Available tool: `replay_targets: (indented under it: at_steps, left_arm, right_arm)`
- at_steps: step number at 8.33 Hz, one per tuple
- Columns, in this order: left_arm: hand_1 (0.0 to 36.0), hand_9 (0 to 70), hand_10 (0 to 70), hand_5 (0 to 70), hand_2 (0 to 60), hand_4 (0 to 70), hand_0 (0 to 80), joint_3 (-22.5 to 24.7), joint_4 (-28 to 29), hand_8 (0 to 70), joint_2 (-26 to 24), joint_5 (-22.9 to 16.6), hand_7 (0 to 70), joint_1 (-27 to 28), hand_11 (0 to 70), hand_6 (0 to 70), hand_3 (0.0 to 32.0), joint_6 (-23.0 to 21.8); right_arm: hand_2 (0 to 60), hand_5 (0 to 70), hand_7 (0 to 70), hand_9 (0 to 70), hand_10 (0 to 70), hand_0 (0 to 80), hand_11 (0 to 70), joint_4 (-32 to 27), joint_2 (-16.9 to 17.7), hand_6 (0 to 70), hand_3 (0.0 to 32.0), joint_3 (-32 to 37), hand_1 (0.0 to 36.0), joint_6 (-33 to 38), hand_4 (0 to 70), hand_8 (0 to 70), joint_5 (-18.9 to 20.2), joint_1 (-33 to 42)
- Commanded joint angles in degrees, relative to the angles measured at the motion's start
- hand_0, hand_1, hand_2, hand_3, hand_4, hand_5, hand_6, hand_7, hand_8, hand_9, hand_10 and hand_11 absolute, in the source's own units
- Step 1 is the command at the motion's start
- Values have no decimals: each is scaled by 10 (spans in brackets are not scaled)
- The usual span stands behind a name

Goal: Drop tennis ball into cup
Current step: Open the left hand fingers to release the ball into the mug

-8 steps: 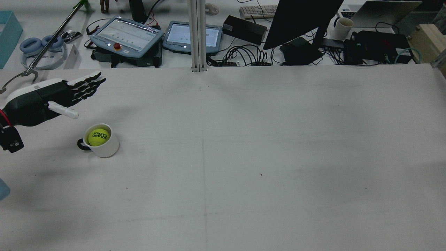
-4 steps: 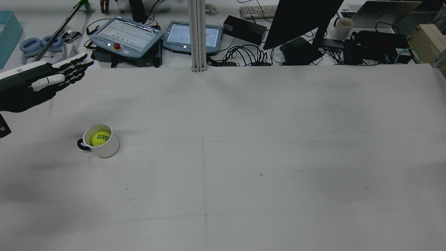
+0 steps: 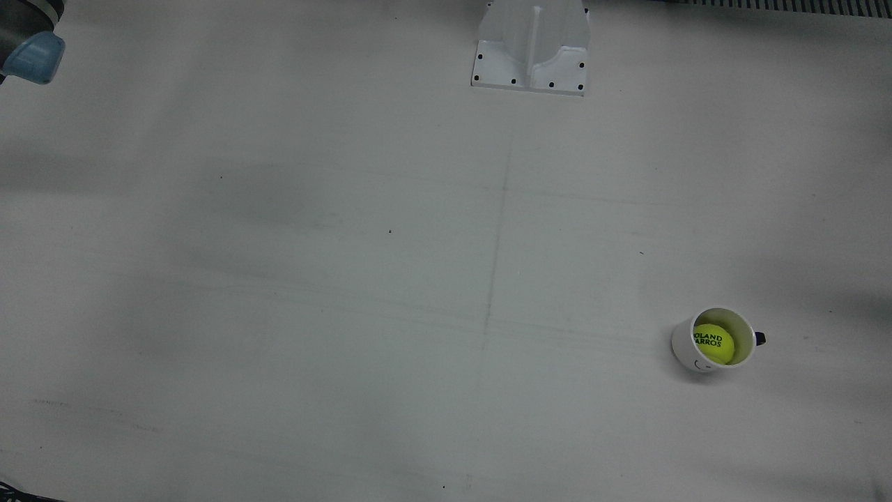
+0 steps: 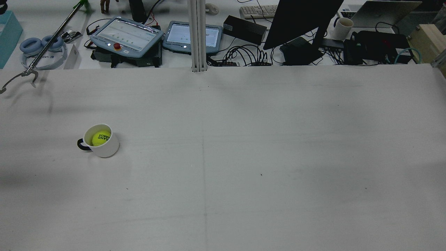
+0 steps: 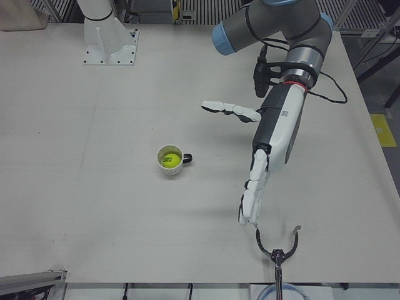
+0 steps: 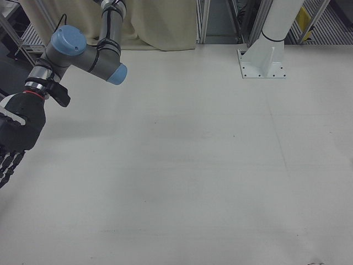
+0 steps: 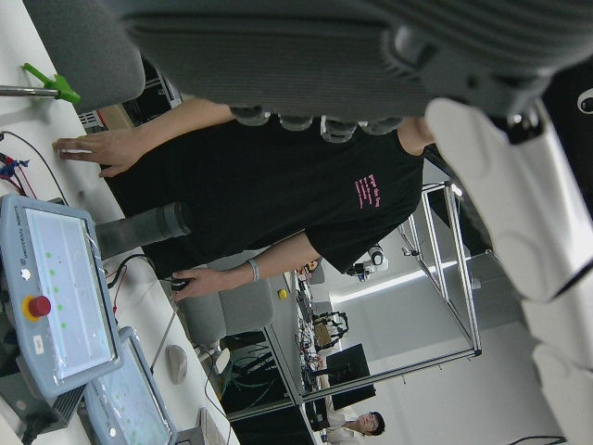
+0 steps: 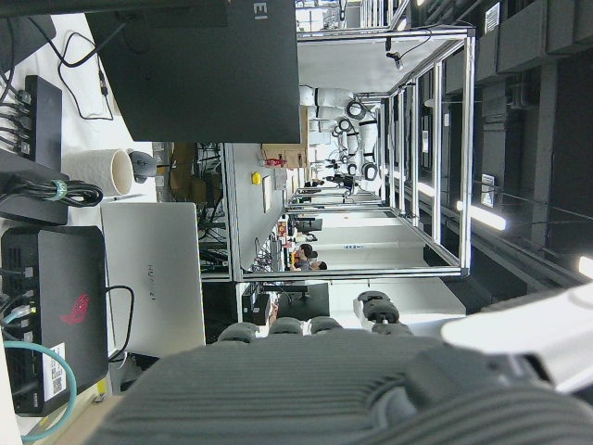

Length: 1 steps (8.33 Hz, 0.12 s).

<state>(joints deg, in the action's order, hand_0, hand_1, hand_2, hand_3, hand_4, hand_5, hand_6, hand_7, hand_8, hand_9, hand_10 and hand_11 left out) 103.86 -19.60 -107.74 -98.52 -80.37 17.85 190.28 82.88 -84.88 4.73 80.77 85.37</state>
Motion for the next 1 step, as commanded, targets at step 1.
replay_targets:
  at_steps: [1]
  left_arm:
    - [146,0,0,0,97,0,419,6,-15,0,3,0,55,-15,0,0,0,-1]
  right_arm:
    - [0,0,0,0,0,0,0,0,0,0,0,0,0,-1,0,0,0,1]
